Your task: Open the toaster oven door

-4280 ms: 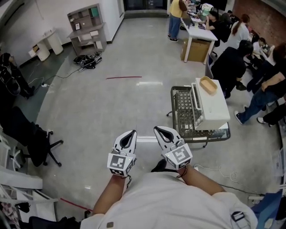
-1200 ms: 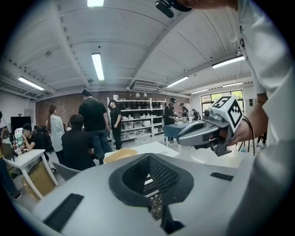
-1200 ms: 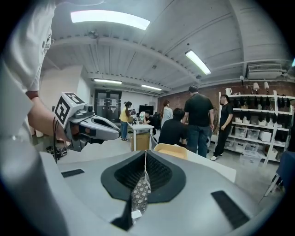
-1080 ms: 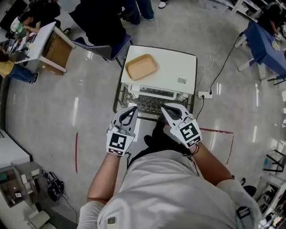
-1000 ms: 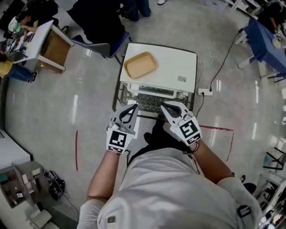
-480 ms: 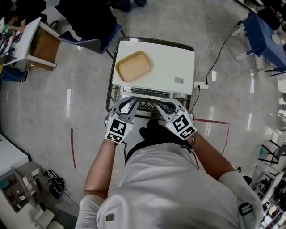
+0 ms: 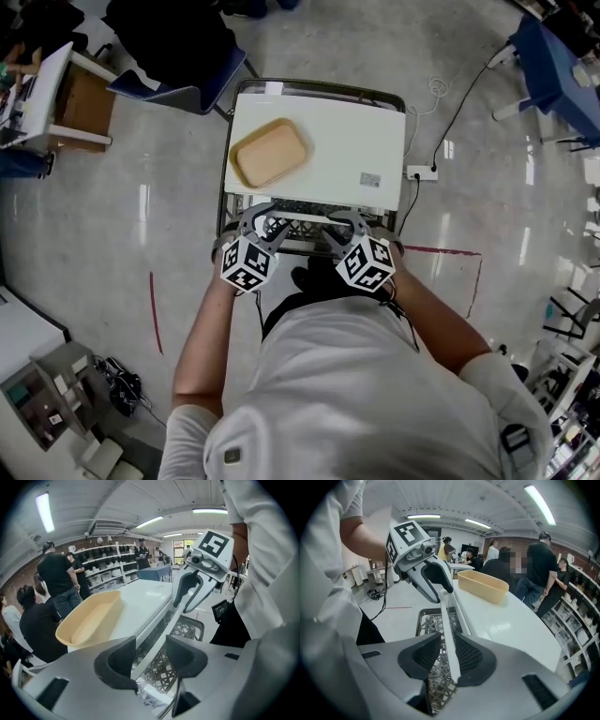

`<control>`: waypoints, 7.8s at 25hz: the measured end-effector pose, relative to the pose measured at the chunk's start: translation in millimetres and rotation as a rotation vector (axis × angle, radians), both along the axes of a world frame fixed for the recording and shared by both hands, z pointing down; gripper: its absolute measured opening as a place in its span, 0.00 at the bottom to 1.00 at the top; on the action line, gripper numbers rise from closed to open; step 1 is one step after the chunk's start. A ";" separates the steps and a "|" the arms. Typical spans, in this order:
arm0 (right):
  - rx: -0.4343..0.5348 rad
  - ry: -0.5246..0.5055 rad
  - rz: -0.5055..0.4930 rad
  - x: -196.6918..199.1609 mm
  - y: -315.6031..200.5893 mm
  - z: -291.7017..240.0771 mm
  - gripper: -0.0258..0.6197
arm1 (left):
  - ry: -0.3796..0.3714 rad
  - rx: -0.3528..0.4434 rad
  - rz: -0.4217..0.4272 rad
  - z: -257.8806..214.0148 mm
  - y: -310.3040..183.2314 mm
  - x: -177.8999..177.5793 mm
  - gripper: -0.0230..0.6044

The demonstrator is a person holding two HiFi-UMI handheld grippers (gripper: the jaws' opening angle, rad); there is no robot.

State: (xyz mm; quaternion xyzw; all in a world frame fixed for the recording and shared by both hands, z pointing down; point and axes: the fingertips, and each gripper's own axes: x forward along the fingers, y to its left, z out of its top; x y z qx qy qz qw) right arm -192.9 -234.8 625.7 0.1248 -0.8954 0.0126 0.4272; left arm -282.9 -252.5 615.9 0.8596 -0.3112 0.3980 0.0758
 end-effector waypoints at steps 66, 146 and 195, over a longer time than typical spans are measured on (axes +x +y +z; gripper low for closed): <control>0.415 0.368 -0.017 10.0 92.5 89.1 0.17 | -0.466 0.218 0.343 98.4 105.4 15.5 0.18; 0.474 0.110 0.149 22.1 210.6 212.5 0.17 | -0.310 0.549 -0.149 206.1 206.6 11.7 0.22; 0.267 -0.537 0.329 117.9 436.4 -201.8 0.07 | 0.397 0.525 -0.295 -208.7 450.9 92.5 0.06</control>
